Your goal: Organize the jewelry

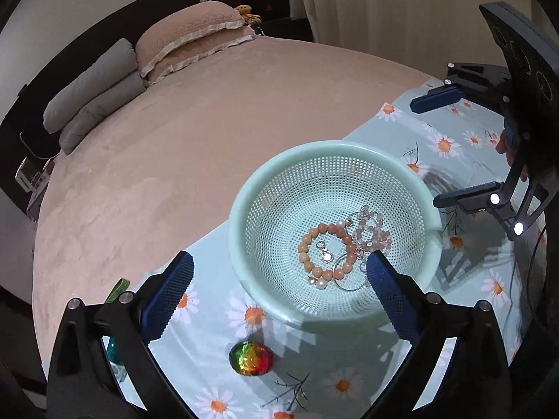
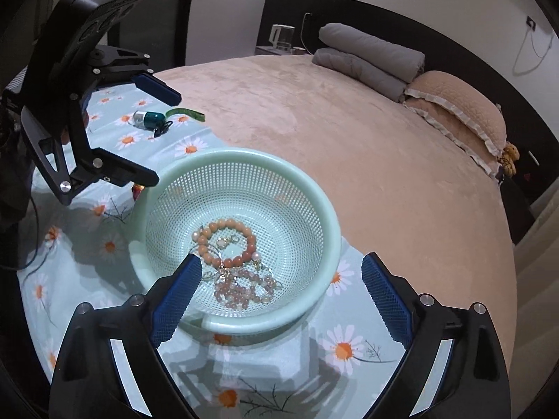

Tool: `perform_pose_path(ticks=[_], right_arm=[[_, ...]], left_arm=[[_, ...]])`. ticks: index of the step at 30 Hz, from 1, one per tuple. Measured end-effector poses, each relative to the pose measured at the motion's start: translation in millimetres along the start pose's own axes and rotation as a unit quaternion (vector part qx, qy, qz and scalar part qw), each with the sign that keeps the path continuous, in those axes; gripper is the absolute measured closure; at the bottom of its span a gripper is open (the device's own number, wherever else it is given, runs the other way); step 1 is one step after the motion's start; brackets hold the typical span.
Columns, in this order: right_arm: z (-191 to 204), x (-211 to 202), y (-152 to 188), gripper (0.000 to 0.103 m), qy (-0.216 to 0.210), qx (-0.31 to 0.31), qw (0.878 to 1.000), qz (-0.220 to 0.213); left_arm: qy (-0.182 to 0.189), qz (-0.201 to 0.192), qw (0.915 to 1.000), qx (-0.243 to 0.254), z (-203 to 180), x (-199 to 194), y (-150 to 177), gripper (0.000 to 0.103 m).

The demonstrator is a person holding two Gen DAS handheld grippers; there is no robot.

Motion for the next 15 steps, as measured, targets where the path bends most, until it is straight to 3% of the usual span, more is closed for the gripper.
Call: perform_pose_path(ticks=[7, 15], right_arm=[[29, -31, 7, 0.008, 0.063, 0.039, 0.997, -0.005], [59, -32, 29, 0.008, 0.105, 0.100, 0.989, 0.019]], left_arm=[[-0.072, -0.041, 0.9958, -0.040, -7, -38, 27, 0.006], [-0.092, -0.075, 0.9905, -0.070, -29, -49, 70, 0.006]])
Point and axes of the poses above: each gripper's, at about its wrist camera, not at the fingertips, and x roughly the way its jaws point, z to its left, y to its underside, the point moved 2 cm from there along x, roughly the way its jaws point, and after that the axes turned 13 degrees about -x, right-handed, at the moved point
